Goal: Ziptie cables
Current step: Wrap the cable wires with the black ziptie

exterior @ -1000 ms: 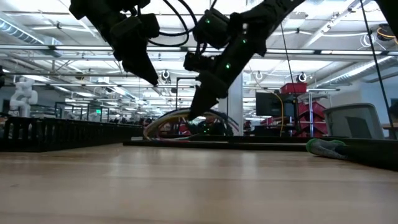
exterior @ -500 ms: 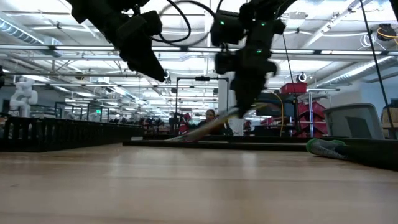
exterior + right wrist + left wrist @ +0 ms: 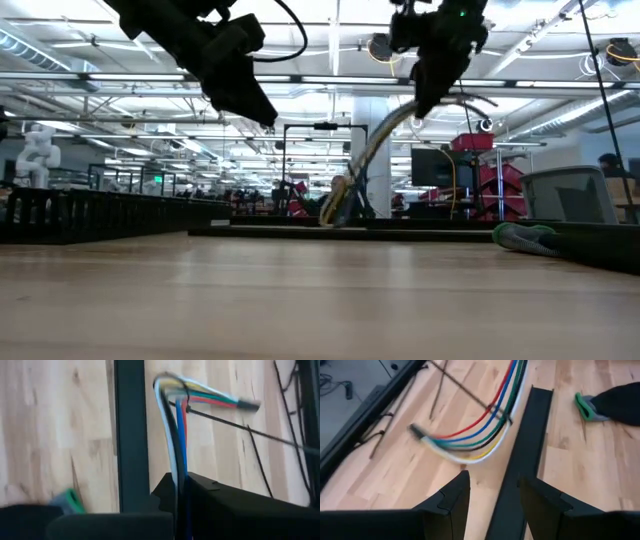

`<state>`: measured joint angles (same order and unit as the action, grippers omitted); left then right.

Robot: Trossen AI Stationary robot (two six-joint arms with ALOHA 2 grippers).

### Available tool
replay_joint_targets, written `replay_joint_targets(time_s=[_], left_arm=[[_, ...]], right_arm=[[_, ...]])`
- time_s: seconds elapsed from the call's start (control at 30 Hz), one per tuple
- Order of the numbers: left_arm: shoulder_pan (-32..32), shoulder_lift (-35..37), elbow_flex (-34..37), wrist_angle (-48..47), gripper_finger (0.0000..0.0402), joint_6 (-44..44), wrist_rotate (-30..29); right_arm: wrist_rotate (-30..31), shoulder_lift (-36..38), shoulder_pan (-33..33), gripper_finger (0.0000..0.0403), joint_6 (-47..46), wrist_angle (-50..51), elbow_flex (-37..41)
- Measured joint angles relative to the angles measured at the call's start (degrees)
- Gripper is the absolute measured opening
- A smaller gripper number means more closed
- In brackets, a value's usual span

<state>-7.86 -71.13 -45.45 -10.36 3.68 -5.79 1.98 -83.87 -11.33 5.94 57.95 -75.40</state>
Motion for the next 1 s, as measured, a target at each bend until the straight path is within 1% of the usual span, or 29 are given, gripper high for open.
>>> replay_joint_targets(time_s=[0.03,0.07,0.13,0.2,0.23,0.3,0.33,0.37,0.4,0.43,0.47,0.5,0.53,0.57,0.63,0.7,0.73,0.8,0.87,0.9,0.93,1.0], left_arm=[[0.02,0.0,0.0,0.23,0.0163,-0.02,-0.3],[0.0,0.0,0.02,0.57,0.0163,-0.04,-0.43],[-0.21,0.0,0.02,2.18,0.0163,-0.07,-0.58],[-0.39,0.0,0.02,3.72,0.0163,0.02,-0.61],[-0.39,0.0,0.02,4.37,0.0163,0.02,-0.63],[-0.52,0.0,0.02,5.37,0.0163,-0.04,-0.81],[-0.65,0.0,0.02,5.83,0.0163,-0.01,-1.02],[-0.82,0.0,0.02,6.14,0.0163,0.12,-1.16],[-0.85,0.0,0.02,6.13,0.0163,0.31,-1.19],[-0.85,0.0,0.02,6.03,0.0163,0.31,-1.19],[-0.87,0.0,0.02,5.98,0.0163,0.29,-1.2],[-0.9,0.0,0.02,5.92,0.0163,0.31,-1.24],[-1.01,0.0,0.02,5.95,0.0163,0.31,-1.34],[-1.12,0.0,0.02,5.96,0.0164,0.34,-1.6],[-1.11,0.0,0.02,5.99,0.0164,0.33,-1.87],[-1.24,0.0,0.02,5.97,0.0164,0.35,-2.02],[-1.35,0.0,0.02,5.97,0.0164,0.35,-2.23],[-1.47,0.0,0.02,5.94,0.0164,0.37,-2.71],[-1.46,0.0,0.02,5.81,0.0164,0.36,-2.87],[-1.47,0.0,0.02,5.87,0.0164,0.37,-3.09],[-1.49,0.0,0.02,5.95,0.0164,0.36,-3.31],[-1.48,0.0,0.02,5.85,0.0164,0.37,-3.42]], right_arm=[[-0.44,0.96,-0.14,0.0,1.06,1.74,-0.06],[0.46,1.63,-0.15,0.0,1.6,4.13,-0.05],[1.19,2.91,-0.28,0.0,-0.36,5.02,0.15],[-1.48,3.94,-0.89,0.0,-1.29,3.21,0.04],[-2.22,4.08,-0.81,0.0,0.32,3.92,-0.06],[0.59,4.45,-0.37,0.0,0.99,6.4,0.05],[1.41,4.66,-0.49,0.0,-0.53,5.49,0.09],[-0.19,4.97,-0.86,0.0,-1.35,3.42,0.09],[-2.91,5.14,-1.17,0.0,-0.41,2.75,-0.08],[-4.31,5.21,-1.21,0.0,1.47,3.72,-0.11],[-3.23,5.2,-0.95,0.0,2.15,5.48,-0.05],[-0.57,5.31,-0.66,0.0,1.29,5.76,0.05],[0.52,5.61,-0.73,0.0,-0.34,4.01,0.15],[-0.5,6.09,-1.07,0.0,-0.99,1.73,0.12],[-2.77,6.65,-1.42,0.0,1.48,0.62,-0.13],[0.73,6.73,-1.4,0.0,1.6,0.39,-0.02],[2.07,6.78,-1.4,0.0,-0.32,-2.24,0.12],[1.92,7.45,-1.72,0.0,-1.77,-8.41,0.08],[2.9,7.73,-1.52,0.0,1.44,-10.93,-0.11],[3.93,7.65,-1.49,0.0,1.54,-11.99,-0.06],[5.14,7.43,-1.67,0.0,-0.46,-14.37,0.0],[3.81,7.54,-2.41,0.0,-3.08,-19.26,0.04]])
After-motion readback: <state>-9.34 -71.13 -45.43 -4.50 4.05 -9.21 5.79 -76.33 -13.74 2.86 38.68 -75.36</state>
